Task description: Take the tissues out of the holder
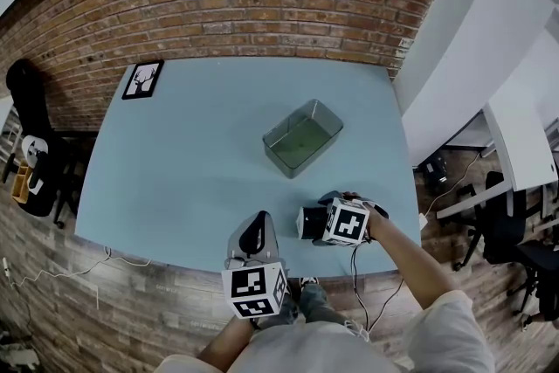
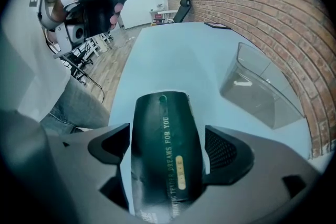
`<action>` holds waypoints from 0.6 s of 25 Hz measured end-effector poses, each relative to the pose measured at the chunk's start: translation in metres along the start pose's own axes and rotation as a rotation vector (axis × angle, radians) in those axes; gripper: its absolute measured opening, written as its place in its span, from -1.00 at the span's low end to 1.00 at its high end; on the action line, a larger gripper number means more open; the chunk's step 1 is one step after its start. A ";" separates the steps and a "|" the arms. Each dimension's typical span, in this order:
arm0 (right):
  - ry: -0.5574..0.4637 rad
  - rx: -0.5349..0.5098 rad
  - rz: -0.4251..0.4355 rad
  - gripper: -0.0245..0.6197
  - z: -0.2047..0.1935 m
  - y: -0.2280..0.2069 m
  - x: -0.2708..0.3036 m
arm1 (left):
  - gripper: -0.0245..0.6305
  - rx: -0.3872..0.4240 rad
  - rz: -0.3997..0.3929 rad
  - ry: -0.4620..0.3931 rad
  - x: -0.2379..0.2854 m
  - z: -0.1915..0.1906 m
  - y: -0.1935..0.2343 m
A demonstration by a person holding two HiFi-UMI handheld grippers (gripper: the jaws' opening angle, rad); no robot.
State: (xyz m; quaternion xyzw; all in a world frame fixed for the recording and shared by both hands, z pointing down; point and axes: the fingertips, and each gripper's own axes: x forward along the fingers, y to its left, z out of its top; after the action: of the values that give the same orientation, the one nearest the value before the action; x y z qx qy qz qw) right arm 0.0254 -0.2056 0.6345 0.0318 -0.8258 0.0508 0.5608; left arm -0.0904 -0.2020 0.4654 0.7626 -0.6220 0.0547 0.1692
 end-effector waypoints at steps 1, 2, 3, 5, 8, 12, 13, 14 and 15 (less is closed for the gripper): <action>0.003 0.002 -0.001 0.42 -0.001 -0.001 -0.001 | -0.90 -0.001 0.001 0.000 0.000 -0.001 0.000; 0.002 0.003 -0.002 0.42 -0.002 -0.002 -0.003 | -0.90 -0.002 0.003 0.001 -0.001 -0.001 0.000; -0.003 0.007 -0.003 0.42 -0.002 -0.003 -0.005 | -0.90 -0.003 0.005 0.002 -0.001 -0.002 0.000; -0.025 0.024 -0.001 0.42 0.000 -0.004 -0.008 | -0.90 -0.005 0.007 0.002 0.000 -0.003 0.000; -0.067 0.052 -0.004 0.42 0.005 -0.007 -0.018 | -0.90 -0.006 0.007 -0.001 0.001 -0.003 -0.002; -0.142 0.078 -0.034 0.42 0.017 -0.012 -0.039 | -0.90 -0.006 0.011 -0.009 0.003 0.000 -0.006; -0.172 0.090 -0.050 0.42 0.021 -0.014 -0.047 | -0.90 -0.006 0.012 -0.012 0.004 0.000 -0.007; -0.207 0.106 -0.066 0.42 0.025 -0.015 -0.055 | -0.90 -0.007 0.013 -0.015 0.005 0.001 -0.008; -0.244 0.123 -0.084 0.42 0.029 -0.017 -0.064 | -0.90 -0.007 0.012 -0.018 0.005 0.002 -0.009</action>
State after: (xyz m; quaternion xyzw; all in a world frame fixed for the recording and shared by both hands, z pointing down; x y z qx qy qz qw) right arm 0.0244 -0.2263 0.5656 0.1066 -0.8812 0.0736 0.4547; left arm -0.0804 -0.2057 0.4635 0.7586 -0.6284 0.0467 0.1659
